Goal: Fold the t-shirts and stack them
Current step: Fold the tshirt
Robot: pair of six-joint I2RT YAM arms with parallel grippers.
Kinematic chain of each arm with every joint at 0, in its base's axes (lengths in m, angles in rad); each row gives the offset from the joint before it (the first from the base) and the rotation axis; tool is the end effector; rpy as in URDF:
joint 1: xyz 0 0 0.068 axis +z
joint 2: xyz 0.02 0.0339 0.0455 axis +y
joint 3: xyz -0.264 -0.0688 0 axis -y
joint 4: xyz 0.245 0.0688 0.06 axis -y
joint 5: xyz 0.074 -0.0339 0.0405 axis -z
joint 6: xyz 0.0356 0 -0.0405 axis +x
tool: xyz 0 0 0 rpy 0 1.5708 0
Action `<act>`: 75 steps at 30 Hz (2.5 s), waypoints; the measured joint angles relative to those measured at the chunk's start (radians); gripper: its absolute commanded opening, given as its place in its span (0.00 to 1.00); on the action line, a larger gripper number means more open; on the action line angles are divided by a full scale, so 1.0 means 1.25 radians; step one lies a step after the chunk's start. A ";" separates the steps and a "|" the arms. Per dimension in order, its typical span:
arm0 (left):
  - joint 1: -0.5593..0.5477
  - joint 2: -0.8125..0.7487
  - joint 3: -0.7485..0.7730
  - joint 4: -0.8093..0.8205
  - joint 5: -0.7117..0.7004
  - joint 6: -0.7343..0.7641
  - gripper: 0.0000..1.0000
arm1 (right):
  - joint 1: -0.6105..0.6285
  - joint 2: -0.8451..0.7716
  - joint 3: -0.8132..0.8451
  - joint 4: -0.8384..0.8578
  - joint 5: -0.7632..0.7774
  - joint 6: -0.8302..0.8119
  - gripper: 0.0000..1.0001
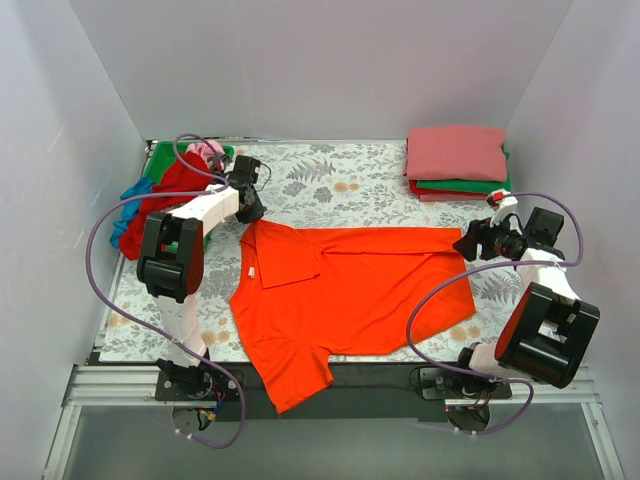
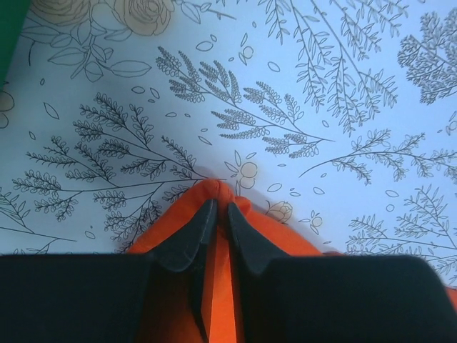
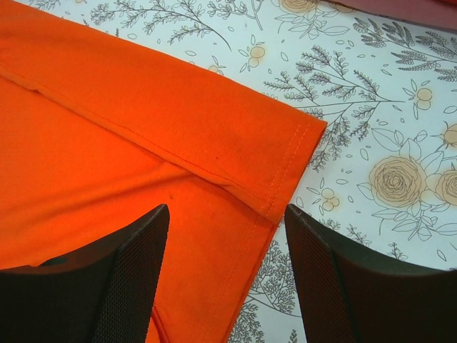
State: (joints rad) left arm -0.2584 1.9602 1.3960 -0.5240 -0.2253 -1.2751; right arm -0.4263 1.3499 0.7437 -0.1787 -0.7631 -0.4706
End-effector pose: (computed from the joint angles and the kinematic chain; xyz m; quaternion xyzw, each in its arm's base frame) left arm 0.3982 -0.0970 0.1811 -0.4931 0.8298 -0.0861 0.2467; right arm 0.2544 -0.0885 0.2103 -0.1615 0.8540 0.1559 0.4694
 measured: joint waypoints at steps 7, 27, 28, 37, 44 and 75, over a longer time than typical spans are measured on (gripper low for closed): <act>0.000 0.001 0.013 0.000 -0.002 0.000 0.00 | 0.000 0.061 0.015 -0.005 0.002 0.001 0.72; 0.016 0.004 0.000 0.025 0.031 0.000 0.00 | 0.090 0.418 0.307 -0.048 0.152 0.115 0.51; 0.017 0.004 0.000 0.026 0.032 0.000 0.00 | 0.092 0.421 0.307 -0.049 0.153 0.118 0.45; 0.041 0.003 -0.025 0.040 0.061 -0.019 0.00 | 0.098 0.435 0.316 -0.074 0.163 0.130 0.01; 0.084 -0.008 -0.051 0.048 0.072 -0.065 0.00 | 0.094 0.435 0.346 -0.089 0.189 0.141 0.01; 0.101 -0.530 -0.233 0.208 0.259 0.027 0.78 | 0.096 0.313 0.343 -0.100 0.244 0.061 0.76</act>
State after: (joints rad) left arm -0.1322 1.2980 1.1042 -0.2646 0.0986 -1.2419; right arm -0.3065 1.7405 1.1721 -0.3042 -0.4576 -0.3943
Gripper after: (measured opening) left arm 0.707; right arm 0.725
